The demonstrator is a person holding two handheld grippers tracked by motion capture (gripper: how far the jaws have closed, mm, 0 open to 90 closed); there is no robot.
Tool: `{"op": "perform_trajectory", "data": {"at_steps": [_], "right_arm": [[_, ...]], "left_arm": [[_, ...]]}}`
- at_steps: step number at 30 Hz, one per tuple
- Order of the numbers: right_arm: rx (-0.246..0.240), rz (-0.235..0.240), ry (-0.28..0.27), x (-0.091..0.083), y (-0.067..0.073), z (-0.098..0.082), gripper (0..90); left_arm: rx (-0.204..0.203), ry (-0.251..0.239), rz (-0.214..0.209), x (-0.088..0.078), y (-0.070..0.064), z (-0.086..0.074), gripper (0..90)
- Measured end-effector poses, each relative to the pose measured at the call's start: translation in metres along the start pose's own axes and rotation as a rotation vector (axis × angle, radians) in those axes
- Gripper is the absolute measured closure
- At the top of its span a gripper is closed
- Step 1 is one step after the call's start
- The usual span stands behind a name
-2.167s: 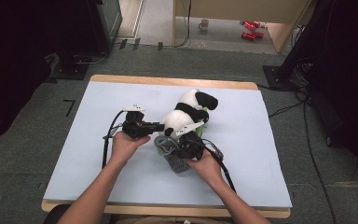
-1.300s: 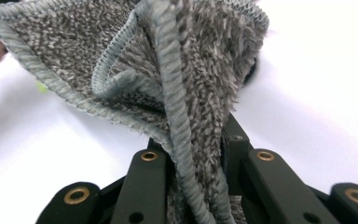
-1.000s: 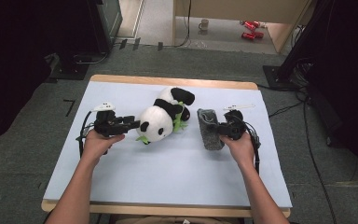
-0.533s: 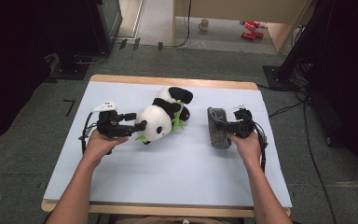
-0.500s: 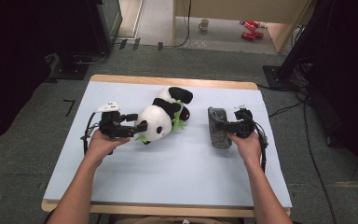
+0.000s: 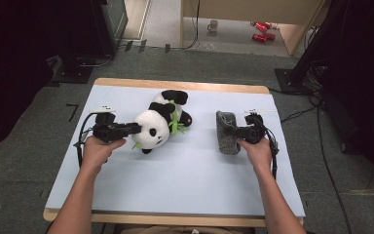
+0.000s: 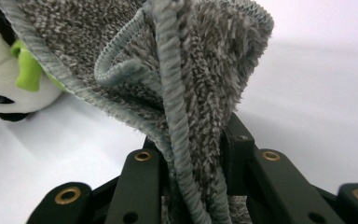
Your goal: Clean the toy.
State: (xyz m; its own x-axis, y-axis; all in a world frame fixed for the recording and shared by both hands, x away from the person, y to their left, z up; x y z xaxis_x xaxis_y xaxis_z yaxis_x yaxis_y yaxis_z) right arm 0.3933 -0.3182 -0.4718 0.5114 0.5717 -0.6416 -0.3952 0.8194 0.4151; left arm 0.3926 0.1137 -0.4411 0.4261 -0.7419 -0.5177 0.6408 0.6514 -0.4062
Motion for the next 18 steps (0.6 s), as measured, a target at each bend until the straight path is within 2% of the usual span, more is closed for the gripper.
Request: {"op": "perform_trajectory", "data": {"at_steps": [1,4,5,8,10,12,14,18], "right_arm": [[-0.004,0.006,0.0,0.001,0.001,0.0,73.0],[0.015,0.035,0.019,0.008,0.002,-0.002,73.0],[0.019,0.036,0.026,0.011,0.003,-0.002,73.0],[-0.008,0.015,0.046,0.021,0.003,-0.004,72.5],[-0.032,-0.004,0.058,0.028,0.002,-0.006,71.0],[-0.065,-0.028,0.065,0.034,0.001,-0.007,69.1],[-0.096,-0.052,0.067,0.037,-0.001,-0.009,67.9],[-0.101,-0.056,0.066,0.042,-0.004,-0.012,65.9]], "left_arm": [[-0.018,-0.005,0.004,0.001,0.005,-0.003,70.9],[-0.037,-0.041,0.045,0.003,0.021,-0.008,70.3],[-0.057,-0.049,0.047,0.004,0.025,-0.009,70.0],[-0.086,-0.071,0.063,0.008,0.039,-0.01,69.9],[-0.102,-0.092,0.05,0.011,0.044,-0.01,69.9],[-0.078,-0.107,0.033,0.016,0.043,-0.011,69.2],[-0.066,-0.111,0.039,0.016,0.042,-0.01,67.8],[-0.077,-0.118,0.055,0.019,0.046,-0.011,66.7]]}}
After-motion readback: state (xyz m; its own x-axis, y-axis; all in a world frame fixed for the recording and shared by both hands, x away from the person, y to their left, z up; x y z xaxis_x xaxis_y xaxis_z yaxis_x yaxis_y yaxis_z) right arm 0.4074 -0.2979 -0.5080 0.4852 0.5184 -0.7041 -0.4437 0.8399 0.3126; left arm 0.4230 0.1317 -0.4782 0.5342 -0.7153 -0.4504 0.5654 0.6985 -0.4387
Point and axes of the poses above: each handheld gripper's, and its own axes: x roughly forward along the jaws, z roughly out of its top, y roughly to its left, the point moved 4 cm from there along x, roughly forward along the jaws
